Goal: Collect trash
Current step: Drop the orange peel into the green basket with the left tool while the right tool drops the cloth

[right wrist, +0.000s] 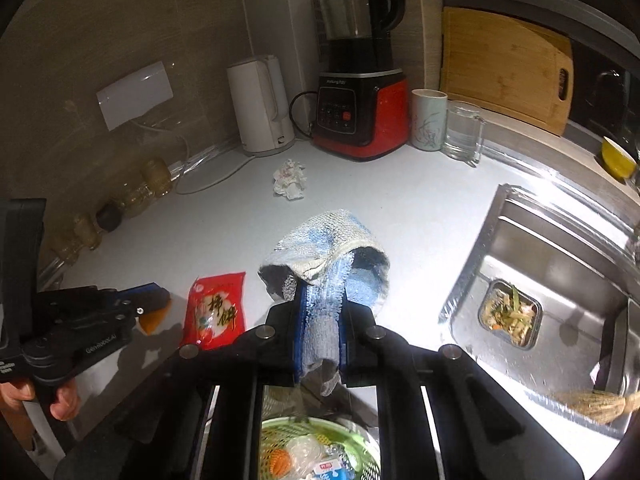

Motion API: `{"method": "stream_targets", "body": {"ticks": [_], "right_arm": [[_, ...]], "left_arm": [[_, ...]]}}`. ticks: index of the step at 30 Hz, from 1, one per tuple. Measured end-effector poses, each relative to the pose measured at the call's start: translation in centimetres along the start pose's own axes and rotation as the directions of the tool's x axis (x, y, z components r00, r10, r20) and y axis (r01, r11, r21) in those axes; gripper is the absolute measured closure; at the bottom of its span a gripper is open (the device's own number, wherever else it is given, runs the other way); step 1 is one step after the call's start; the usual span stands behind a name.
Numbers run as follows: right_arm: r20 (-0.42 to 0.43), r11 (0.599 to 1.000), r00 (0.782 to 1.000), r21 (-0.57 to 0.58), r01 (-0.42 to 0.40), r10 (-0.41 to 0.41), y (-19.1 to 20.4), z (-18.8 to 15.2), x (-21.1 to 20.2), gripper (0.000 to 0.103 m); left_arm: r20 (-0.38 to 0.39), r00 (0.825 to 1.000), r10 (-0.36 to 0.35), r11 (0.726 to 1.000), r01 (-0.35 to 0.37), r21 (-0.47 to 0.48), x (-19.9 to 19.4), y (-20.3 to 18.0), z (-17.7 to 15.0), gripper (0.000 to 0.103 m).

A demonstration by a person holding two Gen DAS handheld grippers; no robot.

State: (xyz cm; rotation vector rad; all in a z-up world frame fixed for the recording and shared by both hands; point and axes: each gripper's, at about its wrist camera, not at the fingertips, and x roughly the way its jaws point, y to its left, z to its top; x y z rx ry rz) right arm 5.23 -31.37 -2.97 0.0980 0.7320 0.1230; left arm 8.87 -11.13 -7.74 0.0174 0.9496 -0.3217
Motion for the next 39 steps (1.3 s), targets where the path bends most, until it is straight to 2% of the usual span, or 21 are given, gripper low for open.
{"method": "stream_targets", "body": {"ticks": [6, 11, 18, 23, 24, 25, 27, 29, 31, 34, 39], "right_arm": [[-0.005, 0.997, 0.997, 0.03, 0.075, -0.075, 0.0, -5.6, -6.7, 0.09], [-0.047, 0.988, 0.991, 0.086, 0.128, -0.124, 0.0, -10.6, -9.4, 0.09], [-0.122, 0.978, 0.981, 0.128, 0.164, -0.149, 0.2, -15.8, -9.4, 0.089], [-0.202, 0.977, 0.965, 0.1, 0.188, -0.165, 0.7, -18.5, -6.8, 0.084], [-0.216, 0.978, 0.963, 0.095, 0.185, -0.162, 0.8, -19.1, -6.3, 0.075], [-0.236, 0.979, 0.958, 0.087, 0.186, -0.161, 0.9, -19.6, -5.5, 0.06], [-0.265, 0.979, 0.95, 0.078, 0.191, -0.164, 0.9, -20.4, -4.2, 0.045], [-0.286, 0.98, 0.947, 0.09, 0.177, -0.145, 0.9, -20.9, -3.5, 0.043], [-0.286, 0.979, 0.949, 0.112, 0.17, -0.132, 0.6, -20.8, -3.6, 0.033], [-0.249, 0.973, 0.955, 0.122, 0.198, -0.163, 0.2, -19.9, -4.9, 0.021], [-0.201, 0.956, 0.955, 0.153, 0.25, -0.217, -1.4, -18.3, -7.2, 0.018]], "left_arm": [[-0.059, 0.993, -0.101, 0.99, 0.106, 0.09, -2.0, -4.3, -5.0, 0.092], [-0.103, 0.986, -0.131, 0.973, 0.148, 0.177, -2.7, -7.7, -9.2, 0.092], [-0.138, 0.982, -0.126, 0.962, 0.155, 0.224, -2.7, -9.0, -11.8, 0.092], [-0.155, 0.981, -0.117, 0.959, 0.152, 0.238, -2.3, -9.3, -12.5, 0.092], [-0.157, 0.981, -0.118, 0.959, 0.153, 0.239, -2.2, -9.3, -12.6, 0.092], [-0.159, 0.98, -0.117, 0.959, 0.153, 0.239, -2.1, -9.3, -12.7, 0.092], [-0.165, 0.979, -0.115, 0.959, 0.153, 0.238, -1.9, -9.3, -12.8, 0.092], [-0.17, 0.979, -0.113, 0.959, 0.152, 0.239, -1.7, -9.3, -12.8, 0.092], [-0.177, 0.978, -0.113, 0.959, 0.154, 0.24, -1.5, -9.4, -12.9, 0.092], [-0.188, 0.976, -0.112, 0.958, 0.156, 0.241, -1.1, -9.5, -12.9, 0.092], [-0.213, 0.969, -0.123, 0.954, 0.175, 0.244, -0.3, -10.0, -13.1, 0.091]]}}
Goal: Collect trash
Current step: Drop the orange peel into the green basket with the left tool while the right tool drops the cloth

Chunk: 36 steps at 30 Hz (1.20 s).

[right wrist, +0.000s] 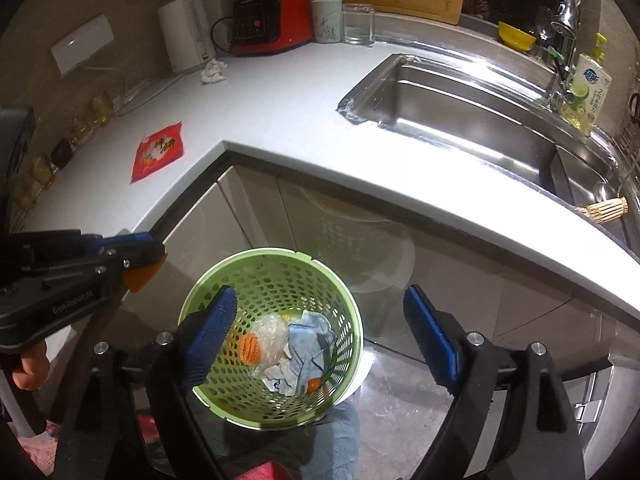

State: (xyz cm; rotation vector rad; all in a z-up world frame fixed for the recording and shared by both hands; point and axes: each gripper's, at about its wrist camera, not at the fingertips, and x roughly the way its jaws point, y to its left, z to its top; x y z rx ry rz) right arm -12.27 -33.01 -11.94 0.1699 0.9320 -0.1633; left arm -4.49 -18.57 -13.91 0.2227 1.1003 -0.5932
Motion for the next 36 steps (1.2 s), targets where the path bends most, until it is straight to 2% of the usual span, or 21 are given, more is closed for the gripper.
{"method": "stream_targets", "body": {"ticks": [1, 3, 4, 6, 8, 11, 20, 26, 31, 33, 36], "right_arm": [[0.007, 1.0, 1.0, 0.012, 0.002, -0.002, -0.4, 0.2, -0.3, 0.017], [0.022, 0.999, 1.0, 0.031, 0.012, -0.013, -1.2, 0.5, -0.9, 0.017], [0.025, 0.999, 0.999, 0.037, 0.019, -0.02, -1.5, 0.6, -1.0, 0.016], [0.027, 0.998, 0.999, 0.047, 0.031, -0.033, -2.0, 0.8, -1.1, 0.016], [0.031, 0.998, 0.999, 0.057, 0.04, -0.041, -2.4, 0.9, -1.2, 0.016], [0.033, 0.997, 0.999, 0.074, 0.038, -0.04, -2.9, 1.0, -1.2, 0.016], [0.029, 0.997, 0.999, 0.062, 0.038, -0.04, -2.9, 2.1, -0.7, 0.016], [0.024, 0.999, 0.999, 0.035, 0.02, -0.02, -2.6, 3.7, 0.2, 0.016], [0.034, 1.0, 0.999, -0.012, -0.005, 0.006, -2.0, 6.2, 1.5, 0.009], [0.036, 0.999, 0.999, -0.035, -0.024, 0.025, -1.7, 7.4, 2.1, 0.009], [0.039, 0.996, 0.998, -0.074, -0.054, 0.057, -1.0, 9.6, 3.4, 0.008]], "left_arm": [[-0.007, 1.0, -0.007, 1.0, 0.007, 0.003, 0.2, -0.2, 0.0, 0.09], [-0.024, 0.999, -0.027, 1.0, 0.027, 0.011, 0.7, -0.6, 0.0, 0.077], [-0.028, 0.999, -0.028, 1.0, 0.029, 0.011, 0.7, -0.6, 0.0, 0.05], [-0.014, 1.0, 0.001, 1.0, -0.001, 0.007, 0.6, -0.8, 0.0, 0.019], [0.014, 1.0, -0.009, 1.0, 0.008, 0.023, 0.1, -1.1, 0.2, 0.018], [0.006, 1.0, -0.007, 0.999, 0.007, 0.04, -0.1, -1.4, 0.4, 0.014], [0.013, 1.0, 0.005, 0.999, -0.004, -0.034, 0.0, 0.3, 1.9, 0.014], [0.046, 0.996, 0.08, 0.99, -0.074, -0.119, -0.3, 3.0, 3.5, 0.011], [0.049, 0.985, 0.168, 0.951, -0.149, -0.269, -0.1, 6.7, 5.1, 0.009], [0.041, 0.978, 0.205, 0.926, -0.18, -0.331, 0.3, 8.1, 5.8, 0.009], [0.023, 0.962, 0.27, 0.871, -0.234, -0.431, 1.2, 10.2, 7.1, 0.009]]}}
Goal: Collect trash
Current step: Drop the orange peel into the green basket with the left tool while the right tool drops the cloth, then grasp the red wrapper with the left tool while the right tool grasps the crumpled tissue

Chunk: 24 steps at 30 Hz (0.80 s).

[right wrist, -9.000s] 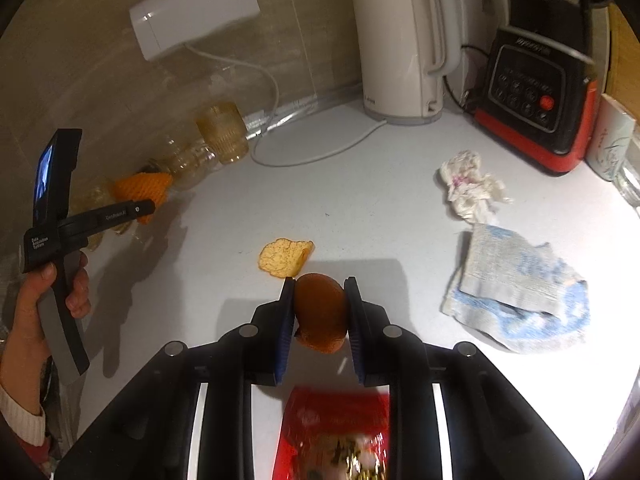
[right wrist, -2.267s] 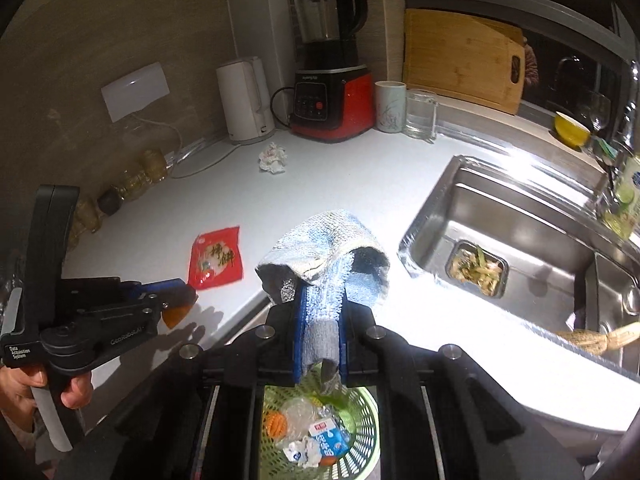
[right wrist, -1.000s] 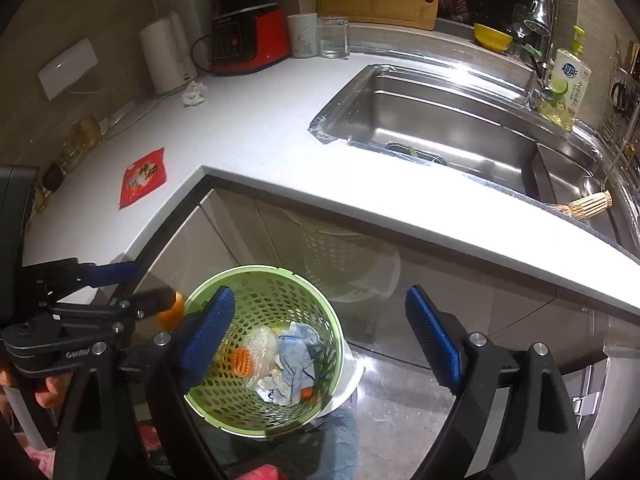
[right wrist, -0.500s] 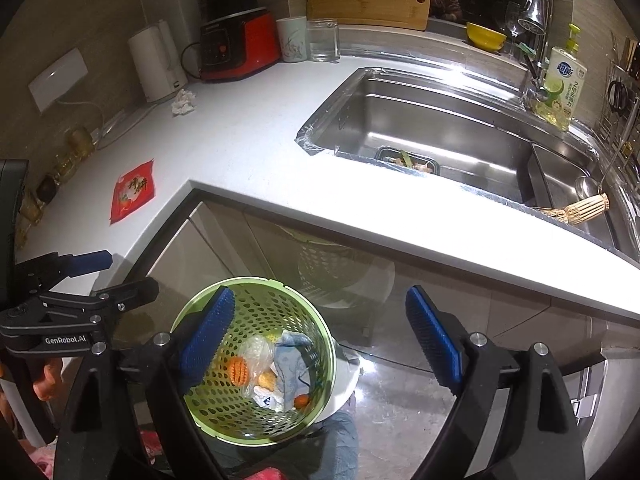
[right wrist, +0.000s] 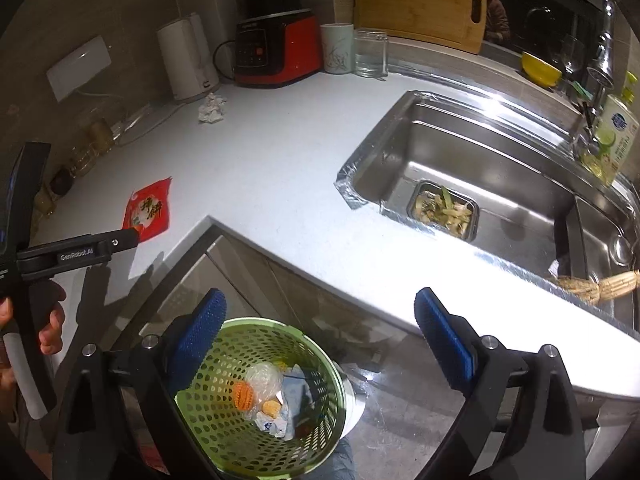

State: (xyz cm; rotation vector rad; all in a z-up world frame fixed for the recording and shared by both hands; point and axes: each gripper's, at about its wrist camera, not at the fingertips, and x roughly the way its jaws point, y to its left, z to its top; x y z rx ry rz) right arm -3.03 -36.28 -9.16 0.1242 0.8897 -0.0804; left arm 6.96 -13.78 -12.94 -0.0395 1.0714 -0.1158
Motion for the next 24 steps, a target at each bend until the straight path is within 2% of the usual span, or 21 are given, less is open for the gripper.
{"method": "stream_targets", "body": {"ticks": [6, 12, 24], "right_arm": [[0.012, 0.994, 0.998, -0.091, -0.063, 0.065, 1.1, 4.7, 3.0, 0.003], [0.003, 0.974, 0.99, -0.179, -0.14, 0.143, 2.5, 9.9, 7.0, 0.003], [-0.033, 0.902, 0.961, -0.336, -0.27, 0.276, 7.2, 19.8, 16.2, 0.002]], "left_arm": [[-0.005, 0.993, 0.114, 0.988, -0.114, -0.107, 2.4, 0.9, 2.3, 0.009], [-0.026, 0.988, 0.15, 0.965, -0.152, -0.212, 3.8, 0.8, 3.4, 0.009], [-0.063, 0.968, 0.242, 0.916, -0.249, -0.314, 7.0, -0.1, 5.2, 0.009]]}}
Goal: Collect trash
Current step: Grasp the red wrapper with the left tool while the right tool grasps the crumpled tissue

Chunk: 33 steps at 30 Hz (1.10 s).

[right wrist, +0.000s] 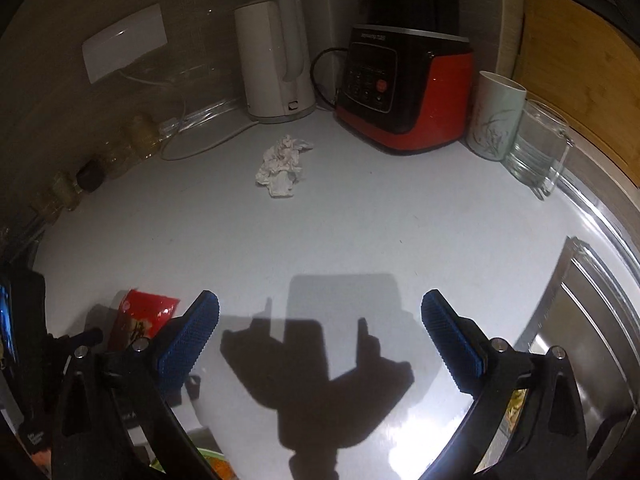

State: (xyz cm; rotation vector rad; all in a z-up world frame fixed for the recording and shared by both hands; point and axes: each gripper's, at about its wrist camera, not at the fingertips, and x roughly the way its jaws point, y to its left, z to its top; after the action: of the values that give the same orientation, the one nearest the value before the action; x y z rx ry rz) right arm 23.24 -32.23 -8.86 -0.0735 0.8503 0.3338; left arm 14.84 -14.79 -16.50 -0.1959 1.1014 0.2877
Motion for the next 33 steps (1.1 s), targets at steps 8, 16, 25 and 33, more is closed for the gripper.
{"method": "stream_targets", "body": {"ticks": [8, 16, 25, 33], "right_arm": [[-0.013, 0.993, 0.997, -0.086, -0.079, 0.078, 0.5, 5.7, 7.3, 0.003], [-0.057, 0.985, 0.994, -0.139, -0.1, 0.093, 1.7, 9.5, 14.6, 0.003], [-0.104, 0.983, 0.989, -0.144, -0.115, 0.101, 3.2, 11.5, 20.0, 0.015], [-0.126, 0.981, 0.986, -0.15, -0.125, 0.106, 3.4, 11.3, 20.2, 0.088]], "left_arm": [[0.0, 0.998, 0.064, 0.996, -0.063, -0.055, 1.3, -0.8, 0.5, 0.009], [0.019, 0.998, 0.067, 0.993, -0.065, -0.095, 1.5, -0.9, 0.7, 0.009], [0.055, 0.998, 0.039, 0.998, -0.037, -0.041, 0.7, -2.1, 0.4, 0.046], [0.059, 0.998, 0.029, 1.0, -0.028, -0.013, 0.3, -2.1, 0.3, 0.073]]}}
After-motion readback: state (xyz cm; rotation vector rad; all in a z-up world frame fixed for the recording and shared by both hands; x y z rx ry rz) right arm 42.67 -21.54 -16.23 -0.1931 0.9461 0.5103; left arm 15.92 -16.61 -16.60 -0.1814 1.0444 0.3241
